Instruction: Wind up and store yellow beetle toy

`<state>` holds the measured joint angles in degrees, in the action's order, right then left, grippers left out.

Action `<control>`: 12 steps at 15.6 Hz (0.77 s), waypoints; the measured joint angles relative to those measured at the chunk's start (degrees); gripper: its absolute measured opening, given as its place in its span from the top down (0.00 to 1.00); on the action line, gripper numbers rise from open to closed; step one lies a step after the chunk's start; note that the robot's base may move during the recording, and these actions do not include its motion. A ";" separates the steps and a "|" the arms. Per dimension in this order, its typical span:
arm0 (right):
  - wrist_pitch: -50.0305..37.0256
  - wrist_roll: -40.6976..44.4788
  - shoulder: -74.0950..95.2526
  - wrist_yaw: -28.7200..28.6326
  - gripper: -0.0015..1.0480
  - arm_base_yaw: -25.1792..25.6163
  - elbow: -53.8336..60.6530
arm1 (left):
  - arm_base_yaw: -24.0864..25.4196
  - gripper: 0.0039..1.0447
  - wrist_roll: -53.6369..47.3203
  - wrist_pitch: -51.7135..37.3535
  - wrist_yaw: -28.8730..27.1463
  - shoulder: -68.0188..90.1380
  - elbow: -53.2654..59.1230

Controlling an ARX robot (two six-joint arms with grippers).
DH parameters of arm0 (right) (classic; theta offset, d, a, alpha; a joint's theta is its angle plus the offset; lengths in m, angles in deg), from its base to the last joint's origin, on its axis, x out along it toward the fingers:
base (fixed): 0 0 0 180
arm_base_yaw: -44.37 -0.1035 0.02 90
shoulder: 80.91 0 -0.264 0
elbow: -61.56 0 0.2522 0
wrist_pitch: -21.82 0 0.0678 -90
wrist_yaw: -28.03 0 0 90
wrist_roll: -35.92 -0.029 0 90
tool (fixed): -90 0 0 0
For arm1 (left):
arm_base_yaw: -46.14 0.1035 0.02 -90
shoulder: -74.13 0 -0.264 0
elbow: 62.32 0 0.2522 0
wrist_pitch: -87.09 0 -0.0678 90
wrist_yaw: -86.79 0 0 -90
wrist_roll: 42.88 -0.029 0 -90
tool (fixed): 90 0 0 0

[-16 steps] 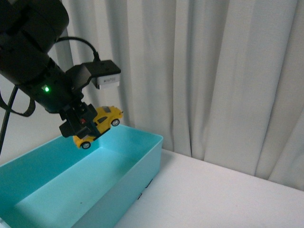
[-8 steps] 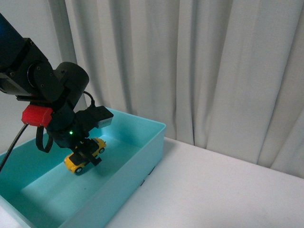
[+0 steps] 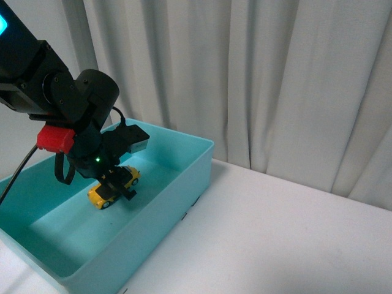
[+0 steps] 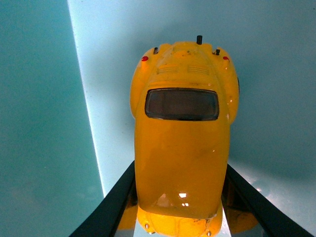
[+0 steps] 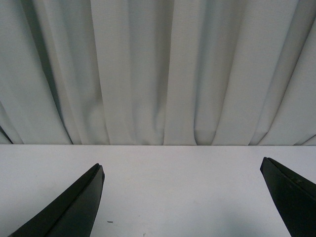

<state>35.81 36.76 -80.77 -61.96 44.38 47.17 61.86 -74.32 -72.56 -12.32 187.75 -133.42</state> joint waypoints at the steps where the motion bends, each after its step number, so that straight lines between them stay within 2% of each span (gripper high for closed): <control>1: 0.00 0.00 0.00 0.00 0.06 0.00 0.00 | -0.02 0.48 0.00 -0.07 0.46 0.07 0.46; 4: 0.00 0.00 0.00 0.00 0.06 0.00 0.00 | -0.28 0.14 0.50 0.11 1.14 0.04 1.36; 5: 0.00 0.00 0.00 0.00 0.06 0.00 0.00 | -0.42 0.06 1.01 1.03 1.90 -0.39 1.36; 12: 0.00 0.00 0.00 0.00 0.06 0.00 0.00 | -2.97 0.06 1.88 2.91 9.86 -11.19 2.08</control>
<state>35.81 36.76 -80.77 -61.96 44.38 47.17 58.89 -72.44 -69.66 -2.46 176.56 -131.34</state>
